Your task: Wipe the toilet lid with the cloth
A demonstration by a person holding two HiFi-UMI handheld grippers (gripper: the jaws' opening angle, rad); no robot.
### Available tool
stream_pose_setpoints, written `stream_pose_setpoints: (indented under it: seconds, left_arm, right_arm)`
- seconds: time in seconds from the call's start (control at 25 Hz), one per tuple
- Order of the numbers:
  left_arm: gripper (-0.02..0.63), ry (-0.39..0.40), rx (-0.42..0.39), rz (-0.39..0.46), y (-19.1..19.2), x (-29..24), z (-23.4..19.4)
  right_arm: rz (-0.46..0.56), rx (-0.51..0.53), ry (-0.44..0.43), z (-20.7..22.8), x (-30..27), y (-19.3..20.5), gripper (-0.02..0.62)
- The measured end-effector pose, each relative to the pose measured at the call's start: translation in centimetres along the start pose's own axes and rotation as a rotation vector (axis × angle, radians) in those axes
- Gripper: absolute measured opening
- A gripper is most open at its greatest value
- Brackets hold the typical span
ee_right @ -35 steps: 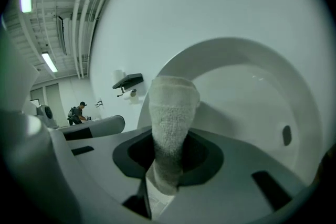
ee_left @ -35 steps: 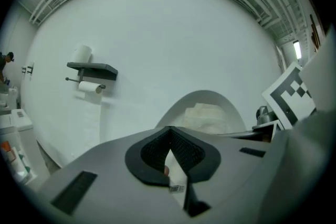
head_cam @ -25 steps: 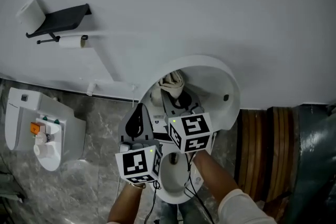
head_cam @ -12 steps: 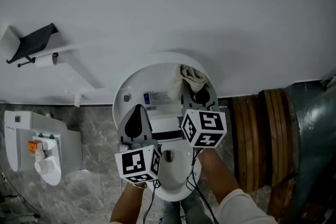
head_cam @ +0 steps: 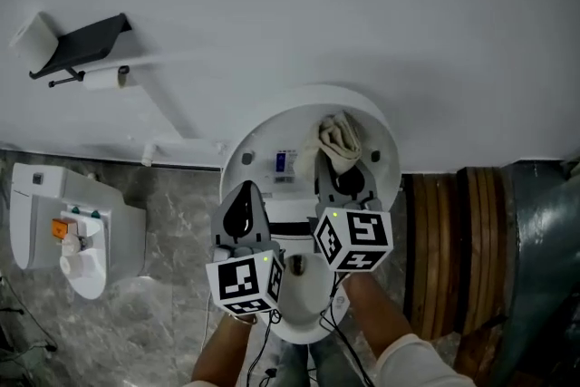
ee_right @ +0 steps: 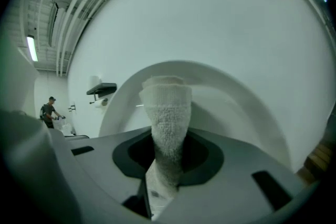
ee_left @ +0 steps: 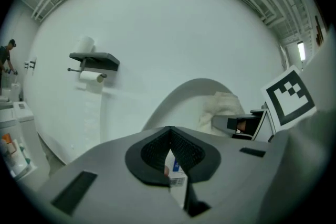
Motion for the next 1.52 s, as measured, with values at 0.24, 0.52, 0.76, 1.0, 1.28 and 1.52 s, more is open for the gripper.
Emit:
stream_pose_setpoints:
  seconds: [0.24,0.52,0.76,1.0,1.28,1.52]
  left_arm:
    - [0.011,-0.104,0.013,-0.036,1.7,3.2,-5.7]
    - [0.011,-0.148,0.040,-0.079,4.7,5.8,-8.5]
    - [0.011,-0.094,0.040,-0.086,5.1,4.8,-6.2]
    - [0.011,0.015,0.035,-0.074,4.4,1.9,-0.8]
    - [0.011,0.154,0.016,-0.080,4.0,-0.1,6.4]
    - [0.011,0.184,0.025,-0.090,4.3,-0.7,8.9]
  right_arm:
    - [-0.090,0.044,-0.165,-8.9,-2.6,5.3,0.097]
    - [-0.153,0.121,-0.163,-10.7,-4.9,9.8,0.097]
    - [-0.130,0.130,-0.107,-7.4,-3.5,9.3,0.097]
    - [-0.093,0.125,0.067,0.6,-1.5,7.4,0.097]
    - [-0.046,0.059,0.245,8.9,2.1,5.3,0.097]
    - [-0.026,0.008,0.295,11.2,3.6,5.3,0.097]
Point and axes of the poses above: the fingertips, and each gripper's own axes: x backward along the fingers, z to its right, y out of its underside, the point moved 8 cm from there along x, backward along the fingers, and after that the axes turned 12 degrees about -x, right-handed, at the moved point
